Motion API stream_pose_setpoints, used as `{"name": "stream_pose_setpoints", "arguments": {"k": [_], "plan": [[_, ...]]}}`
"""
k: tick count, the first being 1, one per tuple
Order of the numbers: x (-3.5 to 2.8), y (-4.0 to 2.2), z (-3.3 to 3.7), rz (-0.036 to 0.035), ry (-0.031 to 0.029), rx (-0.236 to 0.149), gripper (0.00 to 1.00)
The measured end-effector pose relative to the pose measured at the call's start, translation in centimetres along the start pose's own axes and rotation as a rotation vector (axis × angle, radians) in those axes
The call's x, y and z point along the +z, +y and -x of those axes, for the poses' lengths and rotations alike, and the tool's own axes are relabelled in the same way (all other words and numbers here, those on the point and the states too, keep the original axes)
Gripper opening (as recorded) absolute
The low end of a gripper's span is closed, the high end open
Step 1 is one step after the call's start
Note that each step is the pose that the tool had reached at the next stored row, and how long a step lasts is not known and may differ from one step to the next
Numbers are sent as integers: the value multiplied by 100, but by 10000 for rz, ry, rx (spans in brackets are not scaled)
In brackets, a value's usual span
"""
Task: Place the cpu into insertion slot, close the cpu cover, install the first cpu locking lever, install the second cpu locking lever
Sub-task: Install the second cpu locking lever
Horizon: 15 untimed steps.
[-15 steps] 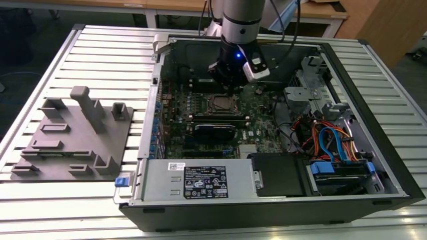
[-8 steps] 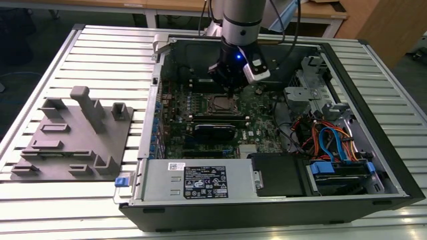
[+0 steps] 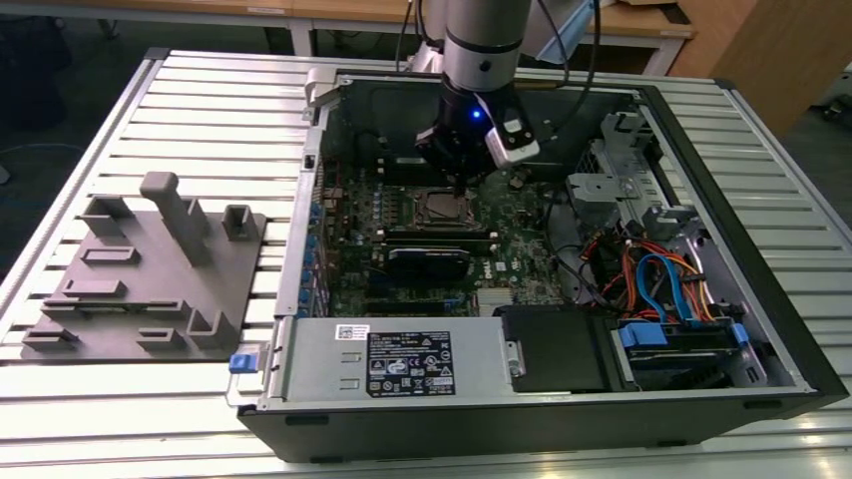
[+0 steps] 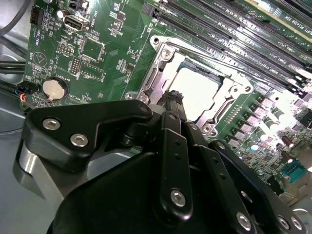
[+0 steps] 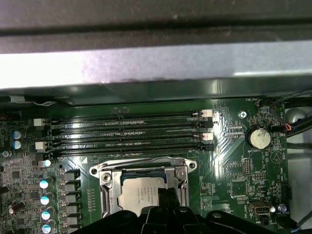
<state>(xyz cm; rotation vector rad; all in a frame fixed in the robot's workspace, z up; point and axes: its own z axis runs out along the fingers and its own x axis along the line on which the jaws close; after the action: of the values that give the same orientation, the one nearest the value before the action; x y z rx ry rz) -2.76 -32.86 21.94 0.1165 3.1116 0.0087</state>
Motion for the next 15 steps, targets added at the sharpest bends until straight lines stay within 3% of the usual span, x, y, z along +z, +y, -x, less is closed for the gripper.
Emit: {"name": "stream_pose_setpoints", "arguments": {"k": [9,15], "plan": [[-4,-28,2,-14,1,1,10],[-82,-27,4,-14,-1,1,10]]}}
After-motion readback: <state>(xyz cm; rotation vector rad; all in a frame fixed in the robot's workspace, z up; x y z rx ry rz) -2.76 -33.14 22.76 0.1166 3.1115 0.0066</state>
